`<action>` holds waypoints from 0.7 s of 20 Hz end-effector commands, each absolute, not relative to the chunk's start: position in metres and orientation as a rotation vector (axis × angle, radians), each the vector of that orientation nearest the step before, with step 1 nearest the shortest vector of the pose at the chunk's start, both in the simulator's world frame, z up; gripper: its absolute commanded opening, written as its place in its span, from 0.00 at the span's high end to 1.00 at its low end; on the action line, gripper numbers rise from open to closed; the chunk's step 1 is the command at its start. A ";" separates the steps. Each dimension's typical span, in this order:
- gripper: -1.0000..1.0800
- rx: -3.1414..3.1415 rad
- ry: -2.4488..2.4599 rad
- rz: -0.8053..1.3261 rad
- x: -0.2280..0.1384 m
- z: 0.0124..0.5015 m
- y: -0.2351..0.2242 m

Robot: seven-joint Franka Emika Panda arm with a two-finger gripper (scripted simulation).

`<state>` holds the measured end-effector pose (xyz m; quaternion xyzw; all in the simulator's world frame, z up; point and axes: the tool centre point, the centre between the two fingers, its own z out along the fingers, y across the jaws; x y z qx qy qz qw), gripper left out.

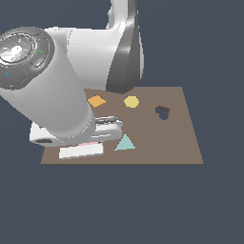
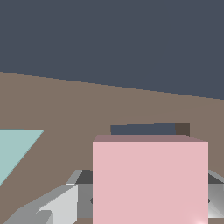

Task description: Insert a designated object into the corresponding slot on a board.

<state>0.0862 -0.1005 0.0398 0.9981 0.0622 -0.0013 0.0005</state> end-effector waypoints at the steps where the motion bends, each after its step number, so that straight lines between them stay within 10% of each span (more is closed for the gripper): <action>1: 1.00 3.133 0.224 -0.003 0.090 0.041 -0.106; 14: 1.00 3.131 0.244 -0.003 0.093 0.031 -0.110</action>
